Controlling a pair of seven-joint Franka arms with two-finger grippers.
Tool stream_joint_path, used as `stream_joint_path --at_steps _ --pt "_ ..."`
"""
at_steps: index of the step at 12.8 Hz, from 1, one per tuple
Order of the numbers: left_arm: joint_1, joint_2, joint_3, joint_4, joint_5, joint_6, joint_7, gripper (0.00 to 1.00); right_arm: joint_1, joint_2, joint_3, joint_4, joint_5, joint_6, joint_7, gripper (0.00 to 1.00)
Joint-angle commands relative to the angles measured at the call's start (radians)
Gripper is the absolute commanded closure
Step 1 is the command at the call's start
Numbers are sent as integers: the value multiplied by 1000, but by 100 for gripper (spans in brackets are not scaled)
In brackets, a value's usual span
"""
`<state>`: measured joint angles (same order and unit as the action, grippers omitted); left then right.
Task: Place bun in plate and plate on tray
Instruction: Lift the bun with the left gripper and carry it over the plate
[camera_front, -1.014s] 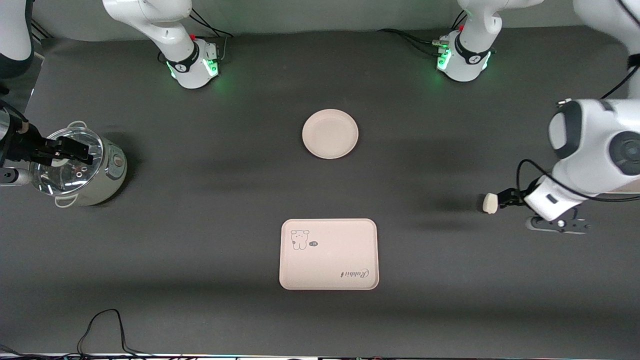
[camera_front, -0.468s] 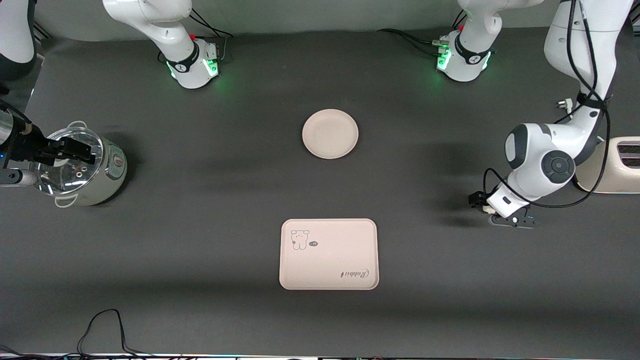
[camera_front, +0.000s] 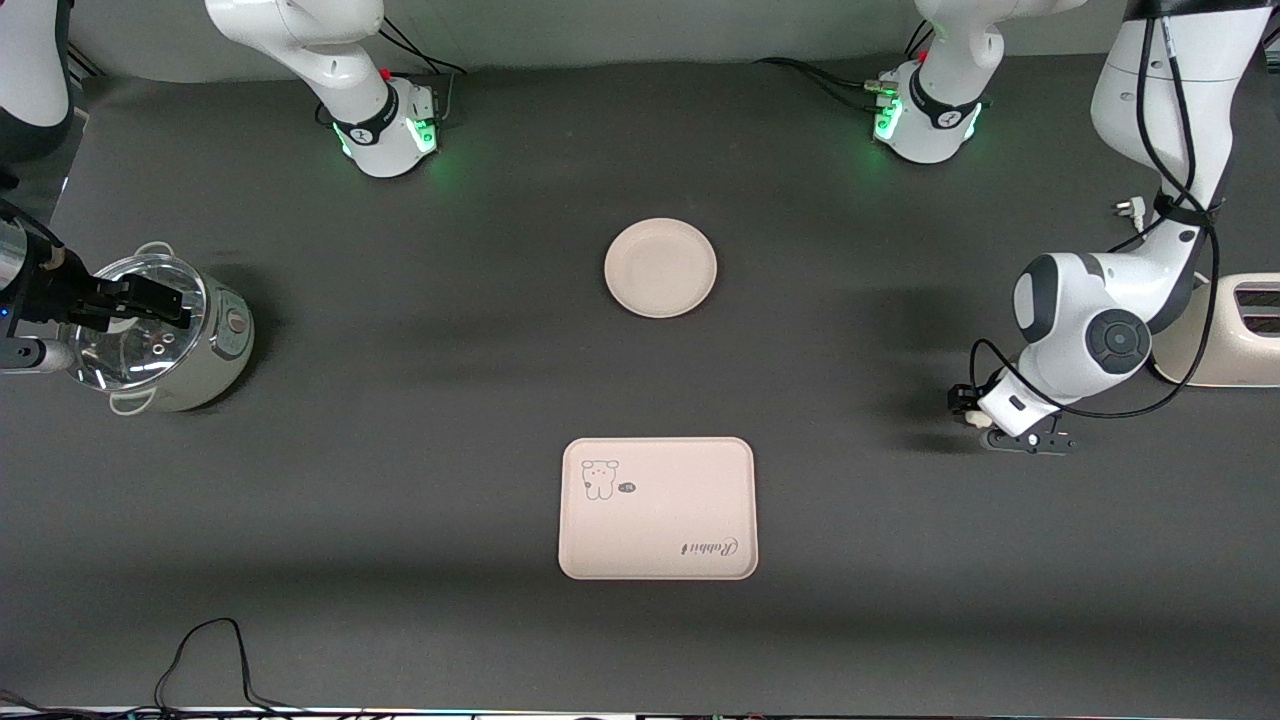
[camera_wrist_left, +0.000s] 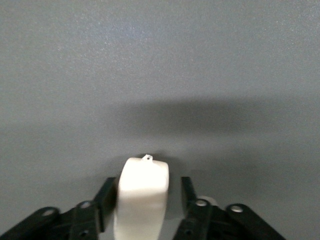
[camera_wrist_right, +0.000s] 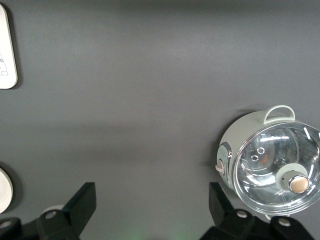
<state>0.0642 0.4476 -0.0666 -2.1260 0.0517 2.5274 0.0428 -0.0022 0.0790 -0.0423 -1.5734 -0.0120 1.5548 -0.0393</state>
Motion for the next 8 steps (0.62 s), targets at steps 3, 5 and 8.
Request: stream_joint_path --at_steps 3,5,8 --pt "-1 -36 -4 -8 11 -6 -3 100 -1 -24 -1 -30 -3 27 -14 0" --pt "-10 -96 -12 17 8 -89 -10 100 -2 -25 -2 -34 -2 31 -14 0" --pt "-79 -180 -16 208 -6 -472 -50 100 -1 -25 -11 -34 4 34 -14 0"
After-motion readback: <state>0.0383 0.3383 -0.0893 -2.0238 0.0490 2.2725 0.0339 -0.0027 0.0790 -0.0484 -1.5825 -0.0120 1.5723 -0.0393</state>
